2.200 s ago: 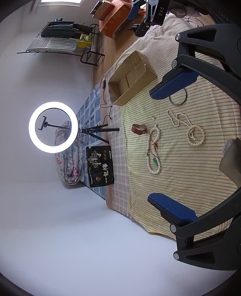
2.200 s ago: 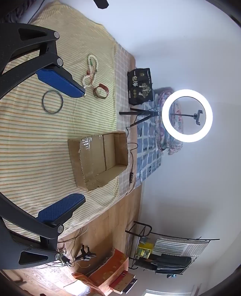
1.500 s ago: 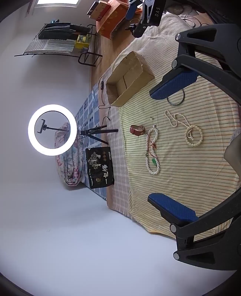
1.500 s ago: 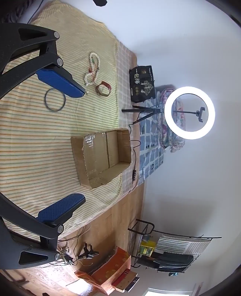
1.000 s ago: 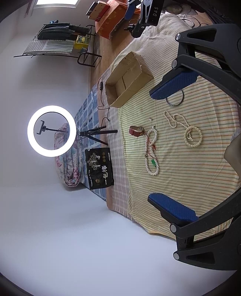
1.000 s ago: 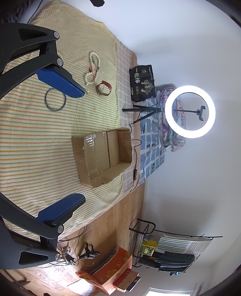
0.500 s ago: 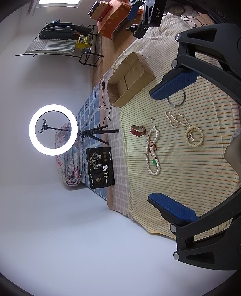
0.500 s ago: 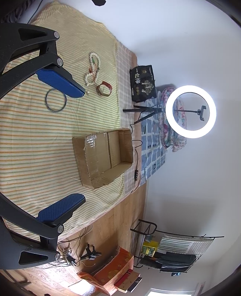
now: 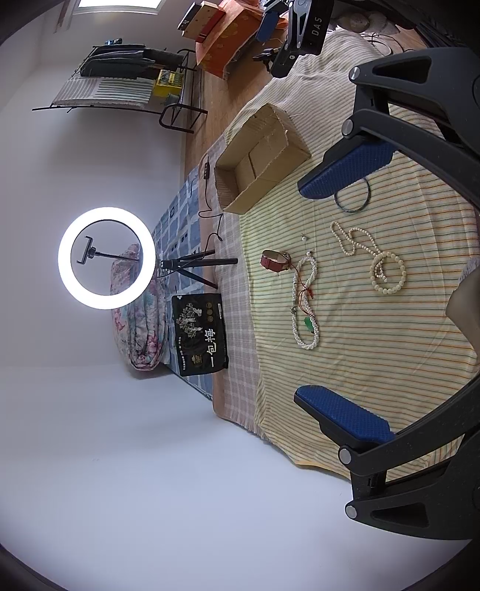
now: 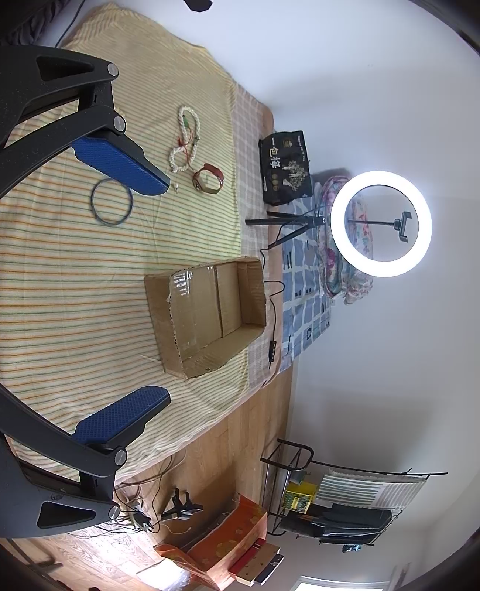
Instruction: Organize jewelry
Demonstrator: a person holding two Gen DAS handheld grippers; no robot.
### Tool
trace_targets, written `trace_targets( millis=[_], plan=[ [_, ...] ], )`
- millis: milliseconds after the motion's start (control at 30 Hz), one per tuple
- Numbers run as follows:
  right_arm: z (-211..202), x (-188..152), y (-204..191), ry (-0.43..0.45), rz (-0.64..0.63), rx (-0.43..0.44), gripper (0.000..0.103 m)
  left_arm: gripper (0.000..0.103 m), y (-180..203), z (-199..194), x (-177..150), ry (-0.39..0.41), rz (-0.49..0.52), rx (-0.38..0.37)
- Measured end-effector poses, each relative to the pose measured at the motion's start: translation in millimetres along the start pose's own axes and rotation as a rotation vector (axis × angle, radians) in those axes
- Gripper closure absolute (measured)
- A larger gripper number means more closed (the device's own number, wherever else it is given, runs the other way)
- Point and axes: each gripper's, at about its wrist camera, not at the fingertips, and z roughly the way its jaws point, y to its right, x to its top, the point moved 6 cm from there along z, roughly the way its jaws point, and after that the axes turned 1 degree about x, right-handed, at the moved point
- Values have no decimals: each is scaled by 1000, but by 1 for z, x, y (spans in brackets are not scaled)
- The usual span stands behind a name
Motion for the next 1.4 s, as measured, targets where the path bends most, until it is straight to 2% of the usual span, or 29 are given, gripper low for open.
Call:
trace_targets(
  millis=[867,1267,1400],
  plan=[
    [13,1,-17,-44,-20,51,0,0,-10,11,-7,-31,-27,28],
    [37,-6,-26,-137,-32,86,0,0,-61,26,-9,-71,-120,100],
    [45,-8,-34,-166,-53,124,0,1,-78,31,-12,-84,-136,115]
  ],
)
